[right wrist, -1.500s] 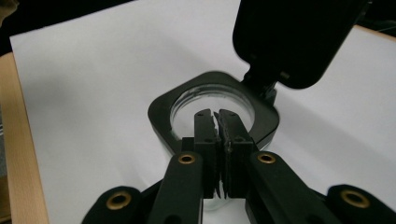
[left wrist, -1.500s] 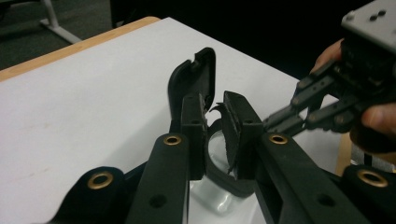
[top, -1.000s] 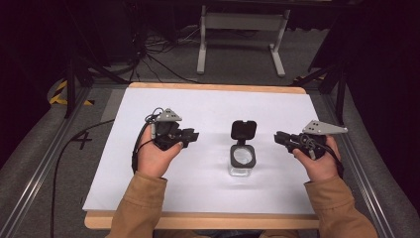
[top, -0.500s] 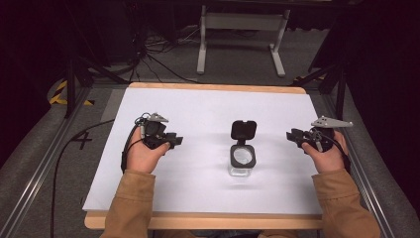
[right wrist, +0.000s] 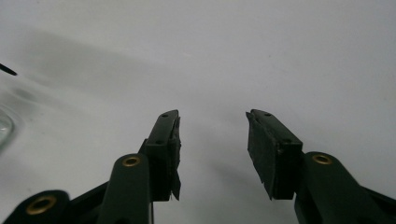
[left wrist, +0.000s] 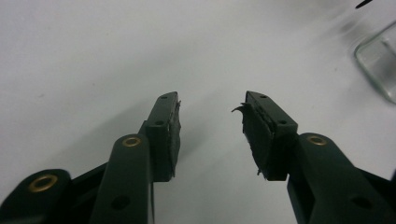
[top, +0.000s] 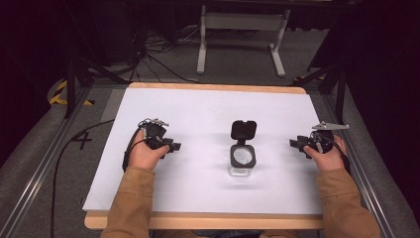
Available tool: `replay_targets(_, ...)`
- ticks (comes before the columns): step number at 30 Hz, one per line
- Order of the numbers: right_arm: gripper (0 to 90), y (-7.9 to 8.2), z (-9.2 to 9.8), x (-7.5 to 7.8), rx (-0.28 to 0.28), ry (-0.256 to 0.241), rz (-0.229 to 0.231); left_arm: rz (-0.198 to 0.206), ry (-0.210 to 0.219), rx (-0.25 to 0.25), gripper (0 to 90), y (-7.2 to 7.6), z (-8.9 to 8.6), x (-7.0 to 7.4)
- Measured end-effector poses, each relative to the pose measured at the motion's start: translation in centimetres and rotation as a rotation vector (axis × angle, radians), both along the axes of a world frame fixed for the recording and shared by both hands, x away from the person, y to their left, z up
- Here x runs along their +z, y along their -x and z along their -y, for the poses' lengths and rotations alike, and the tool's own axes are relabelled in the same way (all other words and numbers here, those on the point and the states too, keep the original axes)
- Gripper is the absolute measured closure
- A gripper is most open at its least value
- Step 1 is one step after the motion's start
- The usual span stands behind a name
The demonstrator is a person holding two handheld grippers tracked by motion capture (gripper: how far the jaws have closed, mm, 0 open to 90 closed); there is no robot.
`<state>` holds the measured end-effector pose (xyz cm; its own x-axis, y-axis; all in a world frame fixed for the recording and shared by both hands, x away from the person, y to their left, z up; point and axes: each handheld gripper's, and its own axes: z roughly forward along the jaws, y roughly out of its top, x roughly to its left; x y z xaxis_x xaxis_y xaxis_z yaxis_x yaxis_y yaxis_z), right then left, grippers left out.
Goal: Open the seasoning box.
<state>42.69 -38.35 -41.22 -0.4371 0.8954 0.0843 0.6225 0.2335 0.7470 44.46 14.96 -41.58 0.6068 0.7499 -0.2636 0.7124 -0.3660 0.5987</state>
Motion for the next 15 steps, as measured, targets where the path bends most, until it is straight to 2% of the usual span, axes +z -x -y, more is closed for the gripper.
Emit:
replay_targets(7,50.8,-0.4,0.3,-1.3,-0.012,0.014,-0.044,-0.044,-0.065,-0.034,48.2,-0.2,0.4,-1.0)
replay_targets(11,49.2,-0.4,0.0,-1.7,0.000,0.019,-0.059,-0.058,-0.062,-0.056,44.6,-0.3,0.9,-1.0)
replay_targets(15,48.6,-0.2,0.0,-1.8,0.010,0.018,-0.061,-0.059,-0.055,-0.058,42.3,-0.4,1.2,-0.7)
